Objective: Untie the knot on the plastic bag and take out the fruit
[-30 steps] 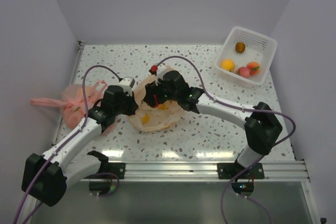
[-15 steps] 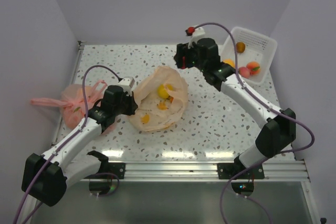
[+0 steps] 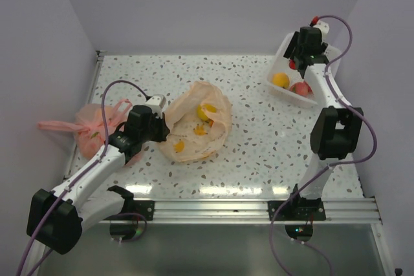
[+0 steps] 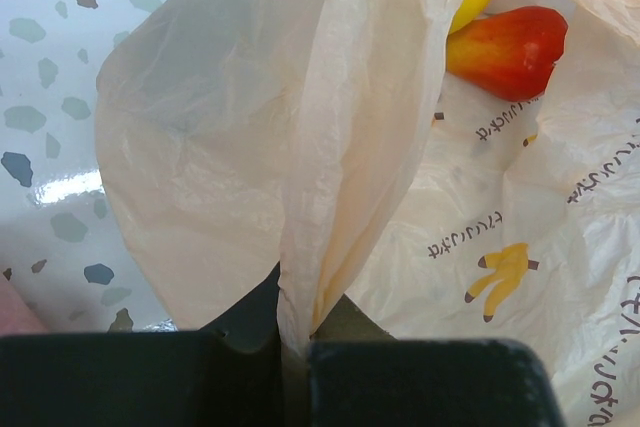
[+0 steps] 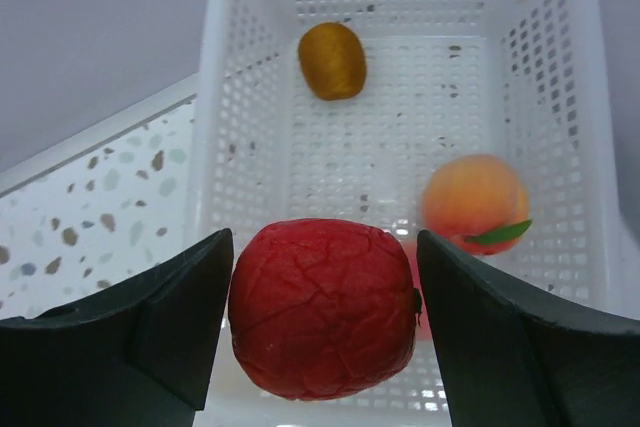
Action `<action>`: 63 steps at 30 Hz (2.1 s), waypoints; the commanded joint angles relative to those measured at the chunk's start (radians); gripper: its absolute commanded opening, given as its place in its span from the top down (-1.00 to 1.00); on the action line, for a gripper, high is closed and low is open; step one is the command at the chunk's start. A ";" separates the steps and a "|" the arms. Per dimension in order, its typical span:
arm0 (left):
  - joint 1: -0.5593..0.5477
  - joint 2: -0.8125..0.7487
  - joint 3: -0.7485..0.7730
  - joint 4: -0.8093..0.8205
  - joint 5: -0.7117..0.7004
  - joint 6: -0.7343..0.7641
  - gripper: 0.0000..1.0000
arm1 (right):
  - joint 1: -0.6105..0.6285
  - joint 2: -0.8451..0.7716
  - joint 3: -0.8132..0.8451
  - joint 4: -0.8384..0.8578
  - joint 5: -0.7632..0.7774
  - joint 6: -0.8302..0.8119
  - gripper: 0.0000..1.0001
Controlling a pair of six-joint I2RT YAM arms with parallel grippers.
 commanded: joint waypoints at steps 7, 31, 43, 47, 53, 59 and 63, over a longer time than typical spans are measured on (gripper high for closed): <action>0.008 -0.003 0.002 0.022 0.004 0.025 1.00 | -0.015 0.029 0.161 -0.050 0.072 0.038 -0.97; 0.006 -0.003 0.000 0.023 -0.004 0.025 1.00 | 0.840 -0.372 -0.242 -0.056 -0.292 -0.380 -0.95; 0.008 -0.008 -0.001 0.019 -0.010 0.025 1.00 | 0.926 -0.038 -0.168 -0.124 -0.376 -0.417 -0.90; 0.008 -0.008 -0.001 0.016 -0.010 0.023 1.00 | 0.903 0.038 -0.143 -0.101 -0.278 -0.430 -0.89; 0.008 -0.003 -0.001 0.023 0.005 0.026 1.00 | 0.841 0.052 -0.189 0.043 -0.064 -0.416 -0.93; 0.008 0.004 -0.001 0.026 0.021 0.029 1.00 | 0.788 0.070 -0.217 0.145 -0.059 -0.387 -0.97; 0.008 0.006 -0.003 0.028 0.032 0.032 1.00 | 0.759 0.121 -0.206 0.180 -0.074 -0.367 -0.98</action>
